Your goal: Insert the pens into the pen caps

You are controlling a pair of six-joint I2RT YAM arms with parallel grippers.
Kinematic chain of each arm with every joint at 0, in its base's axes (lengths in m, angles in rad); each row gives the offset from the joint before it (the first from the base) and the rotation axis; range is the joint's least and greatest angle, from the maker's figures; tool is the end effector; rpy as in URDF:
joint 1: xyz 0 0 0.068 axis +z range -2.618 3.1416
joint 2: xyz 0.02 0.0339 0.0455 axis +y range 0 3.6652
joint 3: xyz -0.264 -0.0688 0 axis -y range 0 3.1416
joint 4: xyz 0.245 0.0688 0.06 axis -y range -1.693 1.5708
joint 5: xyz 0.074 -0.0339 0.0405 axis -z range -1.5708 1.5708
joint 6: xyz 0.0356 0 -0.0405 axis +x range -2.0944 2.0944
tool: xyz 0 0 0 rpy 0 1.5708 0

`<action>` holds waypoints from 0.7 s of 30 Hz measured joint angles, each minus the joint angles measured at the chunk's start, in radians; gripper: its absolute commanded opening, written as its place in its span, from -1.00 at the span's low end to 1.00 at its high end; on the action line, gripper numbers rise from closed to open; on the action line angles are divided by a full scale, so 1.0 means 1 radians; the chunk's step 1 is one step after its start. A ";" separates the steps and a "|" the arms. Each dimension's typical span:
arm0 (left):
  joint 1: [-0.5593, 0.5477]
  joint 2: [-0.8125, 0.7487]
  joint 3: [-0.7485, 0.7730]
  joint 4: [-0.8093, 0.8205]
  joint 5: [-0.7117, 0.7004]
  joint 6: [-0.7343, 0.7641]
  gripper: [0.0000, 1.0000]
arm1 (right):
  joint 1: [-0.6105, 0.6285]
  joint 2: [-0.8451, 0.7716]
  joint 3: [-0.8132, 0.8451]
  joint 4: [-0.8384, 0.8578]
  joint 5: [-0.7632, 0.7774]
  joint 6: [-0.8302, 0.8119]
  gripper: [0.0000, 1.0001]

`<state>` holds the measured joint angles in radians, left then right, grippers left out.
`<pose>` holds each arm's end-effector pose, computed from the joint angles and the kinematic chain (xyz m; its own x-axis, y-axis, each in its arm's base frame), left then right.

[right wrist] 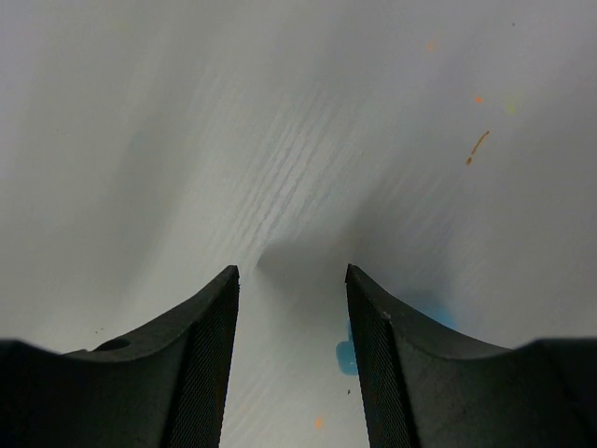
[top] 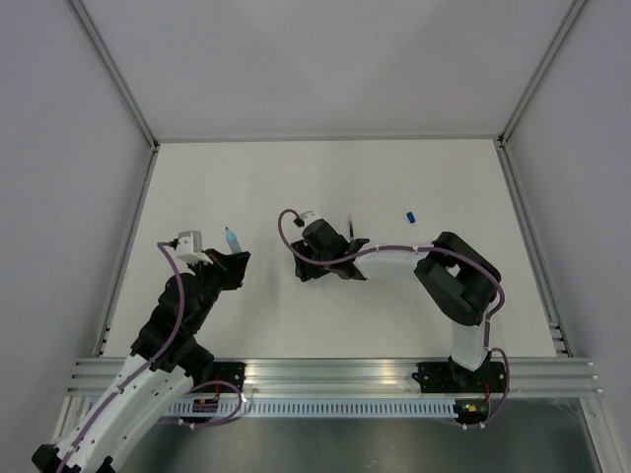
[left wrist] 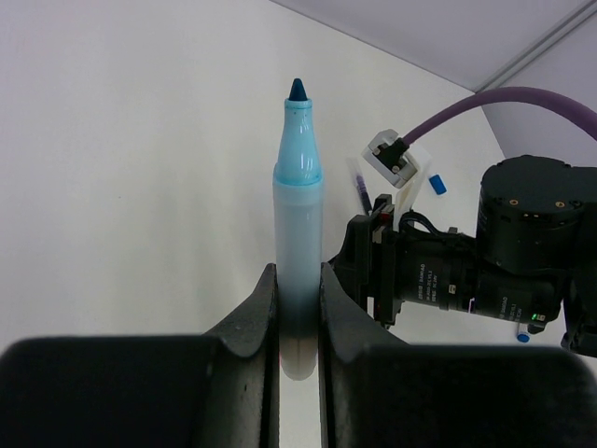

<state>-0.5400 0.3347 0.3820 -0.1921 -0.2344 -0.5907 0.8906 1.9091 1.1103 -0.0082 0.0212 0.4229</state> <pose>0.1072 -0.0546 0.2561 -0.2715 -0.4688 -0.8405 0.1827 0.8323 -0.5233 0.2505 0.3084 0.1497 -0.7294 -0.2493 -0.6370 -0.5140 0.8142 0.2699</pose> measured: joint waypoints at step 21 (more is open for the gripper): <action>0.000 0.006 0.000 0.000 0.000 -0.002 -0.95 | 0.022 -0.095 0.126 -0.273 0.177 0.116 0.08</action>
<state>-0.5400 0.3412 0.3820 -0.1921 -0.2344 -0.5922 0.9123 1.8137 1.2362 -0.2813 0.1982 0.5385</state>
